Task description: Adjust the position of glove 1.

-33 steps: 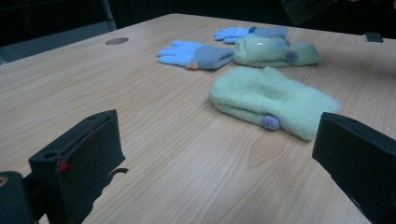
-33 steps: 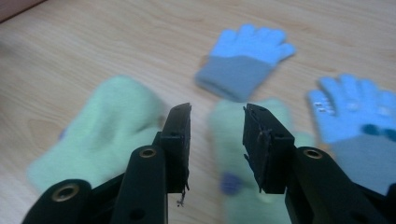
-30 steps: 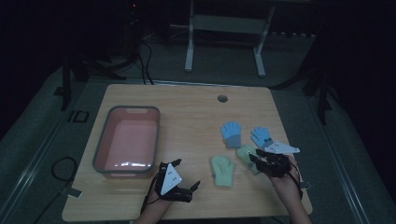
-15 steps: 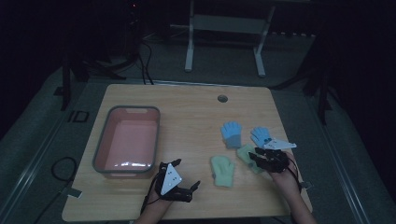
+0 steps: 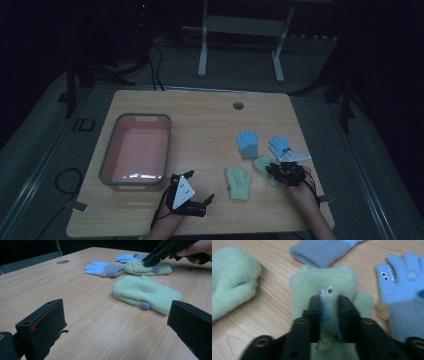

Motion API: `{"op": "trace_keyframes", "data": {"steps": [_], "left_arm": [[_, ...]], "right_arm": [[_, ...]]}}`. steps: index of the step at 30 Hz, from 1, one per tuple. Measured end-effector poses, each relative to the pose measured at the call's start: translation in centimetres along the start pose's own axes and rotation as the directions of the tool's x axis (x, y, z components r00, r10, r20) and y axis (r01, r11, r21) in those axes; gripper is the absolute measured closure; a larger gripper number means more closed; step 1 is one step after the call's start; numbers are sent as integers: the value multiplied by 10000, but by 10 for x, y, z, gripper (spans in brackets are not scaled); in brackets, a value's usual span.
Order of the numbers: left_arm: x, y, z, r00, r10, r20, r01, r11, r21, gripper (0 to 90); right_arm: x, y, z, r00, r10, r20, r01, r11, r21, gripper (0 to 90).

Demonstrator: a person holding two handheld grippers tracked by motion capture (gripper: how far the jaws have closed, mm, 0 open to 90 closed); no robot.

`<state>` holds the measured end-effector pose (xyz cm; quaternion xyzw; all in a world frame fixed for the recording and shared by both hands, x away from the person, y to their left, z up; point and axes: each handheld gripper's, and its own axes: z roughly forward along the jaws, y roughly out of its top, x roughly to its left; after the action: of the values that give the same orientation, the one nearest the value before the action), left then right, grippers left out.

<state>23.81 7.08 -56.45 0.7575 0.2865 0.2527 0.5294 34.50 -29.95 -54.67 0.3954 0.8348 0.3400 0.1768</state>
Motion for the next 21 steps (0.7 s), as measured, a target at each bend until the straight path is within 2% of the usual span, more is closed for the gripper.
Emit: {"op": "trace_keyframes", "data": {"steps": [1,3,5,6,7,8,9,11,12,14,15,16,17,18,20,21], "left_arm": [[0,0,0,10000,0,0,0,10000,0,18],[0,0,0,10000,-6,-12,6,10000,-4,17],[0,0,0,10000,-3,-35,3,10000,-17,18],[0,0,0,10000,-3,-35,3,10000,-17,17],[0,0,0,10000,-3,-40,3,10000,-19,17],[0,0,0,10000,-3,-40,3,10000,-19,17],[0,0,0,10000,3,-39,-3,10000,-16,17],[0,0,0,10000,-15,-38,15,10000,-18,17],[0,0,0,10000,-11,-37,11,10000,-18,18],[0,0,0,10000,-2,-41,2,10000,-16,18],[0,0,0,10000,-15,-42,15,10000,-31,17],[0,0,0,10000,13,-41,-13,10000,-15,17],[0,0,0,10000,24,-41,-25,10000,-11,17],[-1,0,0,10000,41,-45,-41,10000,-1,18],[-1,0,0,10000,63,-53,-63,10000,16,17],[-1,0,0,10000,70,-61,-70,10000,20,17]], "right_arm": [[0,0,0,10000,0,0,0,10000,0,786],[6,-1,0,9992,126,368,-123,9999,-98,840],[8,0,-2,9974,475,537,-468,9988,-149,855],[8,0,-2,9974,475,537,-468,9988,-149,855],[12,3,-7,9939,783,777,-767,9968,-234,860],[12,3,-7,9939,783,777,-767,9968,-234,860],[17,6,-16,9877,1095,1113,-1065,9938,-322,862],[20,9,-21,9851,1216,1215,-1172,9922,-427,862],[28,14,-33,9767,1499,1539,-1419,9880,-615,862],[30,15,-37,9733,1618,1626,-1520,9858,-714,863],[33,17,-44,9660,1887,1769,-1762,9808,-841,863],[40,19,-53,9472,2423,2102,-2247,9688,-1042,862],[40,19,-53,9472,2423,2102,-2247,9688,-1042,862],[42,19,-56,9413,2591,2166,-2394,9643,-1134,863],[52,19,-62,9216,3050,2401,-2797,9506,-1344,862],[55,19,-63,9172,3175,2407,-2919,9467,-1365,862]]}}
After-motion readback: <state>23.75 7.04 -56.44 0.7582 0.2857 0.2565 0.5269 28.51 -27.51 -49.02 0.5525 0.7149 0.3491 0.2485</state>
